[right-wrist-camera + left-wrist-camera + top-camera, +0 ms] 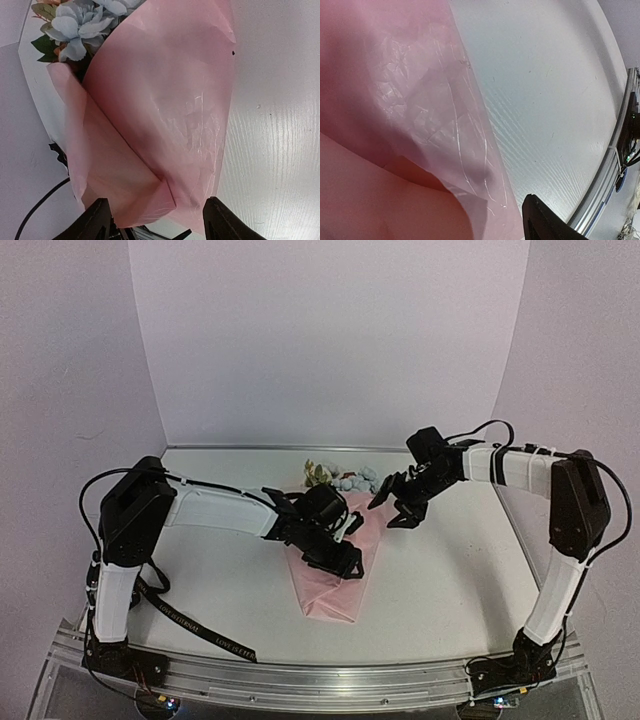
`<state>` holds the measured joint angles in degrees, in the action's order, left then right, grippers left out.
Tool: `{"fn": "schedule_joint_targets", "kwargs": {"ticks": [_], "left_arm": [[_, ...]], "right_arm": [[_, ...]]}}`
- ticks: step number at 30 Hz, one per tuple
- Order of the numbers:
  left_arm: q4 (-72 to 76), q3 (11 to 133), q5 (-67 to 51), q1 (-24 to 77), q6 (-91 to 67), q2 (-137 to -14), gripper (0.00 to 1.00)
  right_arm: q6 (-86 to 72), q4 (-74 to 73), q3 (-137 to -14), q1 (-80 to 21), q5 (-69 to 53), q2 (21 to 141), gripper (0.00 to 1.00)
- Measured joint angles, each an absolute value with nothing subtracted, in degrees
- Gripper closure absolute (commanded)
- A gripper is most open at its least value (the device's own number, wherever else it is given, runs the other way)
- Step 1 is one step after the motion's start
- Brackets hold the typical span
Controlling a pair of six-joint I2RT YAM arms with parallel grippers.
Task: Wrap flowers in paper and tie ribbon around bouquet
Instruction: Fold the 2/3-folded wrapping paper at the center of the board.
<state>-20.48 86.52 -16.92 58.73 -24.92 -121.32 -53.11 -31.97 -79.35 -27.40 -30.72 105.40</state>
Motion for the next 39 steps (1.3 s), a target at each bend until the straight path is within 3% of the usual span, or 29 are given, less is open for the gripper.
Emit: {"fn": "schedule_joint_targets", "kwargs": {"ticks": [6,23,39], "left_arm": [[-20.66,86.41,-14.92,60.17,-22.15,-121.32,0.24],[-19.47,85.45,-11.74,62.59,-16.21,-121.14,0.27],[-19.46,85.45,-11.78,62.59,-15.84,-121.14,0.27]], "right_arm": [[-53.45,-31.68,-80.38,-26.55,-30.70,106.91,0.34],[-51.88,-31.28,-81.33,-25.65,-30.64,106.80,0.33],[-49.73,-28.07,-78.83,-25.65,-28.16,98.32,0.31]]}}
